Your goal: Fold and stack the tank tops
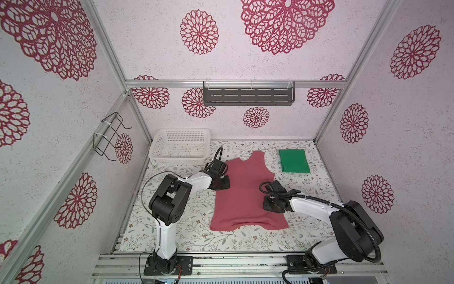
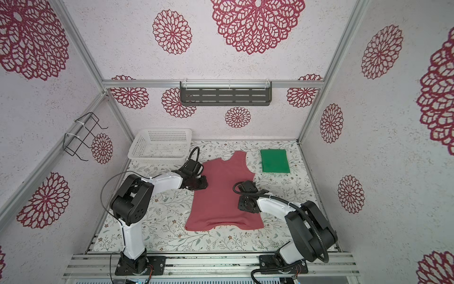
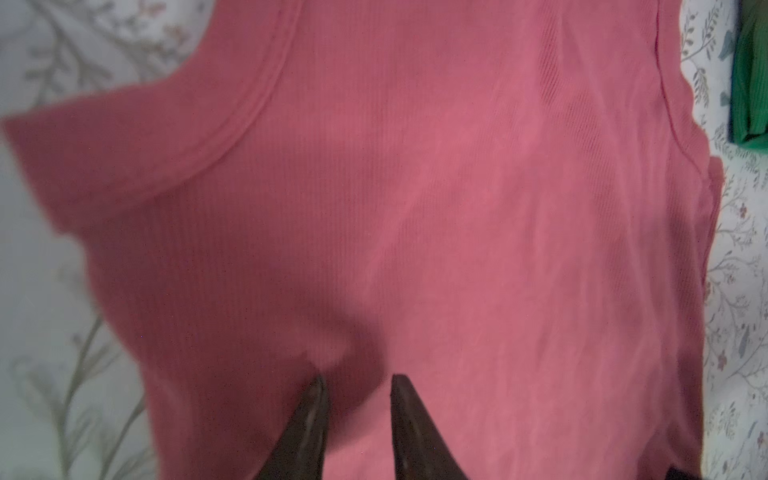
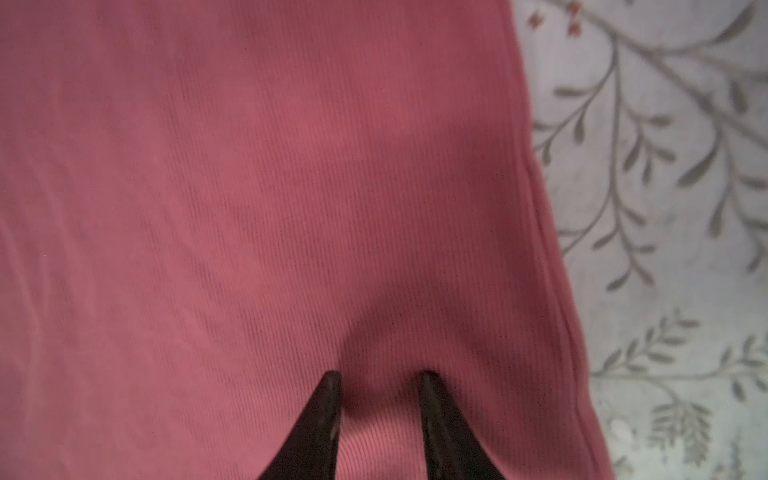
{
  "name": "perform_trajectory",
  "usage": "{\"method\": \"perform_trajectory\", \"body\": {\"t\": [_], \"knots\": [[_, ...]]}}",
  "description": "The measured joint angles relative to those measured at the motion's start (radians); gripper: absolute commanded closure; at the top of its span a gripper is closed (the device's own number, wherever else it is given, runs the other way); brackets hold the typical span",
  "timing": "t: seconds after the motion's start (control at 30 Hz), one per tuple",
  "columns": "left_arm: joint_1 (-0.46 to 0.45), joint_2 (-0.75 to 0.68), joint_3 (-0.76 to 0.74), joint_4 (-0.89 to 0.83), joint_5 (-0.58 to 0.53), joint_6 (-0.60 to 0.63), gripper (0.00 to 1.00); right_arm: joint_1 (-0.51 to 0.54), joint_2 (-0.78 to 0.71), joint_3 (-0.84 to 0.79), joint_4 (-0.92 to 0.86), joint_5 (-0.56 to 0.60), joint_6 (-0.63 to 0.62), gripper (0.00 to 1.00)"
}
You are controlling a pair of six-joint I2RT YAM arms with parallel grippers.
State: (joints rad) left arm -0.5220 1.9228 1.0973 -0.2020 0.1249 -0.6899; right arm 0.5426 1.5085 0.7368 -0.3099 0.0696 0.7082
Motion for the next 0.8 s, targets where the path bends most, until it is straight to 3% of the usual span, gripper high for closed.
{"method": "perform_trajectory", "body": {"t": [0.1, 0.27, 0.33, 0.47, 0.53, 0.63, 0.73, 0.8], "knots": [[-0.032, -0.148, -0.215, 0.095, -0.032, -0.109, 0.74, -0.066, 0.078, 0.073, 0.013, -0.008, -0.062, 0.65], [-0.178, -0.389, -0.486, 0.145, -0.114, -0.319, 0.75, -0.134, 0.291, 0.315, 0.014, -0.021, -0.243, 0.65], [-0.252, -0.483, -0.543, 0.099, -0.144, -0.401, 0.69, -0.142, 0.385, 0.441, 0.005, -0.034, -0.327, 0.63], [-0.343, -0.692, -0.554, -0.139, -0.191, -0.492, 0.54, -0.148, 0.514, 0.669, -0.069, -0.033, -0.475, 0.50], [-0.322, -0.783, -0.513, -0.234, -0.214, -0.488, 0.51, -0.149, 0.513, 0.725, -0.122, 0.002, -0.521, 0.47], [-0.199, -0.871, -0.431, -0.289, -0.197, -0.431, 0.54, -0.154, 0.431, 0.743, -0.197, 0.063, -0.549, 0.46], [-0.074, -0.833, -0.353, -0.299, -0.177, -0.342, 0.57, -0.156, 0.264, 0.656, -0.233, 0.087, -0.531, 0.50], [-0.043, -0.752, -0.290, -0.309, -0.167, -0.285, 0.57, -0.161, 0.135, 0.563, -0.256, 0.102, -0.499, 0.56]]}}
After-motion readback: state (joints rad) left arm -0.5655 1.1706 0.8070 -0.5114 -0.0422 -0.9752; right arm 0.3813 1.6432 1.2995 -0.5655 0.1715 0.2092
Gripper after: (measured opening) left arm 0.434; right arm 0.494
